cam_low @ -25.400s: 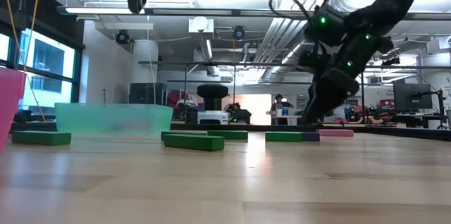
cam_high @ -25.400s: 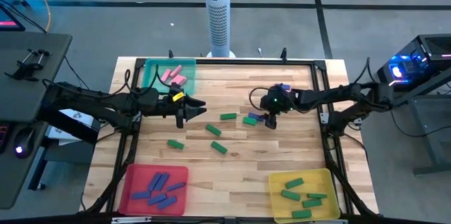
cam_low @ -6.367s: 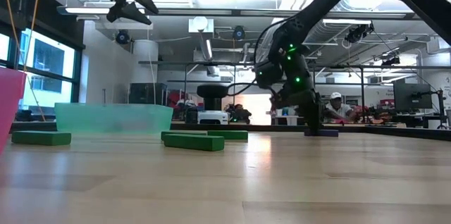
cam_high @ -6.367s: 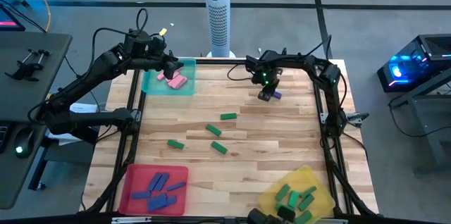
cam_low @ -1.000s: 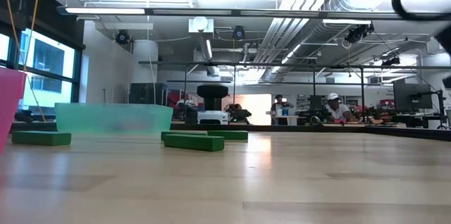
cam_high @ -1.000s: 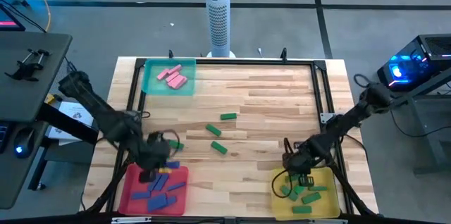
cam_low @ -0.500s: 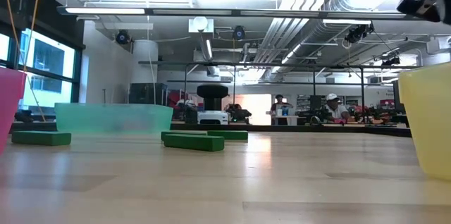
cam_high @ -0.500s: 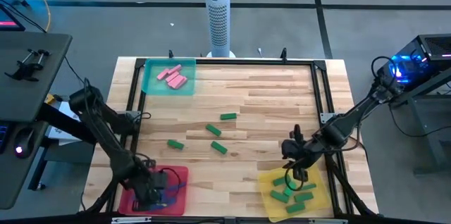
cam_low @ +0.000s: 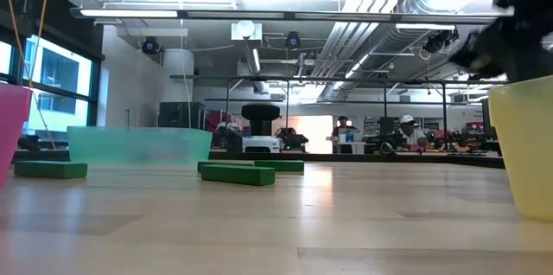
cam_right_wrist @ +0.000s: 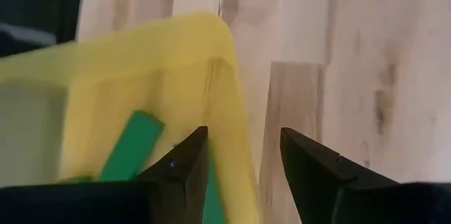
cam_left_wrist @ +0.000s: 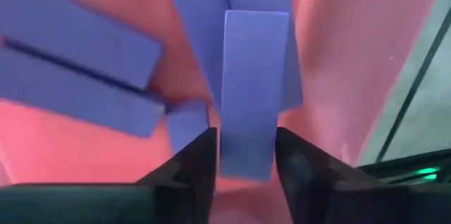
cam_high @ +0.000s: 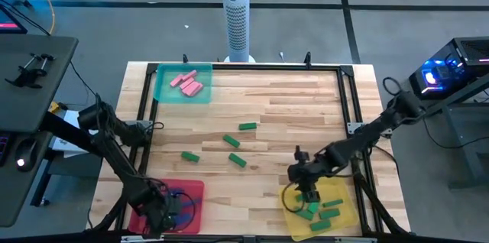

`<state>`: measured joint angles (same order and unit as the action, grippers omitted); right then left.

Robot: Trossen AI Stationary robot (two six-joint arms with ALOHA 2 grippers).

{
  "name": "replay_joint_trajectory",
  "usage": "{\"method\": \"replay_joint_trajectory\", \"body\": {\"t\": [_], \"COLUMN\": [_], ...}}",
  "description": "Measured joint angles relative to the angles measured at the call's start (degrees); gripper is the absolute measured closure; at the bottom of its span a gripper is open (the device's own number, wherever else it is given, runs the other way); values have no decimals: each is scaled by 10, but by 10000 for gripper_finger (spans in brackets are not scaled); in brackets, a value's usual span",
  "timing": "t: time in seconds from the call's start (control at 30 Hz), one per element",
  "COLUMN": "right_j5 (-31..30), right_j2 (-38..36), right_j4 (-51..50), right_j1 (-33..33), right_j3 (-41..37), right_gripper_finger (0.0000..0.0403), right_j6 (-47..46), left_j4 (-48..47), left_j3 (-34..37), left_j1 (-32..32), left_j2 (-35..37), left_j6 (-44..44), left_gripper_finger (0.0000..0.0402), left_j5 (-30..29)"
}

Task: Sort blocks
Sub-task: Put the blue block into the red bin, then adjust the yellow bin on the table

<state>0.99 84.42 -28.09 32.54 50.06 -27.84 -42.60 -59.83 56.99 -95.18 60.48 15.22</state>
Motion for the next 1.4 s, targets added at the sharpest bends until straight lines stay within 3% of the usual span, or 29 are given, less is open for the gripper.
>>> {"method": "replay_joint_trajectory", "body": {"t": [0.2,0.37,0.53,0.6,0.73,0.9,1.07,1.17,1.27,1.4], "right_j5": [32,32,38,38,56,73,47,44,49,53], "right_j2": [57,64,56,54,52,52,52,52,52,40], "right_j4": [-3,-23,-96,-122,-154,-166,-197,-202,-201,-202], "right_j1": [-17,-18,-3,8,41,101,147,155,156,155], "right_j3": [0,0,0,0,0,0,0,0,4,12], "right_gripper_finger": [251,312,386,398,391,394,397,390,364,299], "right_j6": [22,2,-8,-16,-52,-106,-142,-153,-158,-159], "left_j4": [-15,-40,-30,-27,-14,14,76,107,129,120], "left_j3": [0,0,0,0,-1,-1,-1,-1,-1,-23], "left_j1": [4,-15,-41,-54,-87,-135,-176,-204,-228,-251], "left_j2": [20,80,164,193,225,228,228,229,229,229], "left_j6": [78,175,264,279,264,197,123,89,60,16], "left_gripper_finger": [193,161,166,172,186,205,222,230,236,243], "left_j5": [30,65,-20,-67,-140,-154,-239,-252,-252,-253]}}
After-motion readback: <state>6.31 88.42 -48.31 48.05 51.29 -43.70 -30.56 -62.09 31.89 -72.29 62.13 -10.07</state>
